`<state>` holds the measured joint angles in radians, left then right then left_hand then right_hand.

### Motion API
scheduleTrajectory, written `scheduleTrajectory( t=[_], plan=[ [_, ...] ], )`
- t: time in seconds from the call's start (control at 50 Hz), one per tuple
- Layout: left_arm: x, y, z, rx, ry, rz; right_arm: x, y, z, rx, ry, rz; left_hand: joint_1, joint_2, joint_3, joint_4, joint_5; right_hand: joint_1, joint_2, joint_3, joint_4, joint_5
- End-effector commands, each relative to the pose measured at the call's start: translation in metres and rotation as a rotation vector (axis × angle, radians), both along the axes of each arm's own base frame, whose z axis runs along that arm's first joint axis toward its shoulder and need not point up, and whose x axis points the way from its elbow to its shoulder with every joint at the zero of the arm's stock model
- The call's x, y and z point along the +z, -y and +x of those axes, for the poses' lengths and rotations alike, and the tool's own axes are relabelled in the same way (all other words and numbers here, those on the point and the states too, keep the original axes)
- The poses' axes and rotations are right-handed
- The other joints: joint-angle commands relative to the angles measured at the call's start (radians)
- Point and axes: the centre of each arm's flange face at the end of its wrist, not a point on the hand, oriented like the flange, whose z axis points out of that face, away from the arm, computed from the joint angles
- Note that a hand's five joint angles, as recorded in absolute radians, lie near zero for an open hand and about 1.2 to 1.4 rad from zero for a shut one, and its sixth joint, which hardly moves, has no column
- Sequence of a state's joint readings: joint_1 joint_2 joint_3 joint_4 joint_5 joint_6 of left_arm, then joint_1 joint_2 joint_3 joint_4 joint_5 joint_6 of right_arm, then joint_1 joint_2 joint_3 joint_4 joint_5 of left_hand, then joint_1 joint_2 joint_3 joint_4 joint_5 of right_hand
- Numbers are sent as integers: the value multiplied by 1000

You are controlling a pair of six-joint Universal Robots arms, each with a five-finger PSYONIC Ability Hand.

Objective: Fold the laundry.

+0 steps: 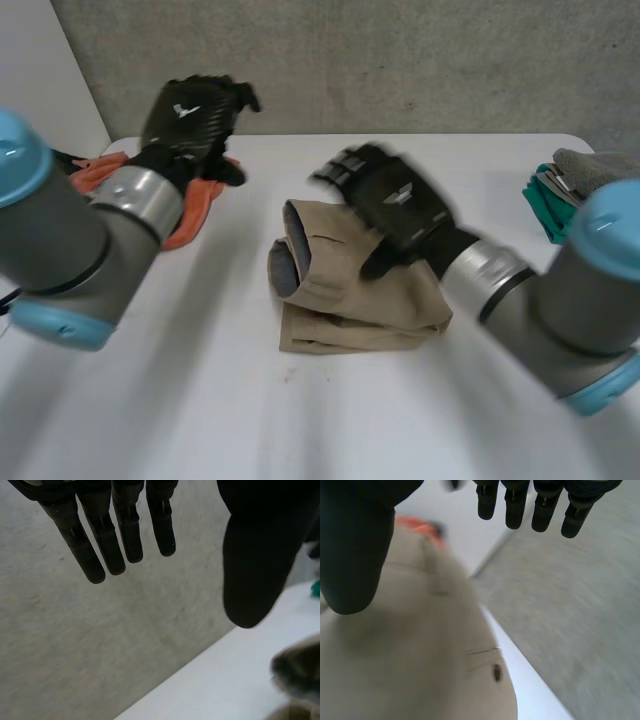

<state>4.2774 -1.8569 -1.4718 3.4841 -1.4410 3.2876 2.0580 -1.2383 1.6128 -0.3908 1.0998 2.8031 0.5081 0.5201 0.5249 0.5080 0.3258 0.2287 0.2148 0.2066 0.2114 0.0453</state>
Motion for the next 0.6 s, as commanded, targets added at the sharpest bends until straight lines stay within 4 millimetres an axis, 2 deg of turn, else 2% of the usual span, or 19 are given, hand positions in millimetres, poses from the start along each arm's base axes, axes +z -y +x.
scheduleTrajectory(
  t=[0.02, 0.04, 0.08, 0.16, 0.2, 0.24, 0.32, 0.42, 0.52, 0.6],
  plan=[
    [-19, -6, -54, -136, -54, 109, 21, 40, -54, -252, 173, 266, 49, 37, 32, 49, 57, -54, -40, -32, -37, -45],
    [-30, -11, -63, -153, -27, 162, 19, 42, -55, -259, 160, 279, 49, 37, 32, 49, 57, -54, -40, -32, -37, -45],
    [-45, -14, -67, -145, 6, 230, 9, 49, -53, -270, 118, 324, 52, 40, 35, 52, 60, -54, -40, -32, -37, -45],
    [-72, -22, -70, -62, 69, 328, -10, 68, -47, -278, 25, 390, 43, 31, 26, 43, 51, -54, -40, -32, -37, -45],
    [-78, -27, -73, -50, 80, 338, -14, 73, -45, -277, 2, 404, 40, 28, 23, 40, 48, -54, -40, -32, -37, -45],
    [-92, -38, -79, -37, 119, 361, -24, 79, -43, -276, -29, 431, 37, 25, 20, 37, 45, -54, -40, -32, -37, -45],
    [-115, -45, -78, 1, 177, 415, -44, 87, -41, -280, -71, 471, -30, -42, -47, -30, -22, -54, -40, -32, -37, -45],
    [-134, -47, -72, 21, 241, 483, -73, 89, -40, -275, -165, 494, -109, -121, -126, -109, -102, -54, -40, -32, -37, -45],
    [-139, -40, -62, 49, 272, 515, -78, 89, -38, -274, -243, 431, -195, -207, -212, -195, -187, -54, -40, -32, -37, -45],
    [-134, -40, -62, 45, 269, 503, -76, 90, -39, -295, -277, 390, -212, -224, -229, -212, -205, -54, -40, -32, -37, -45]
  ],
)
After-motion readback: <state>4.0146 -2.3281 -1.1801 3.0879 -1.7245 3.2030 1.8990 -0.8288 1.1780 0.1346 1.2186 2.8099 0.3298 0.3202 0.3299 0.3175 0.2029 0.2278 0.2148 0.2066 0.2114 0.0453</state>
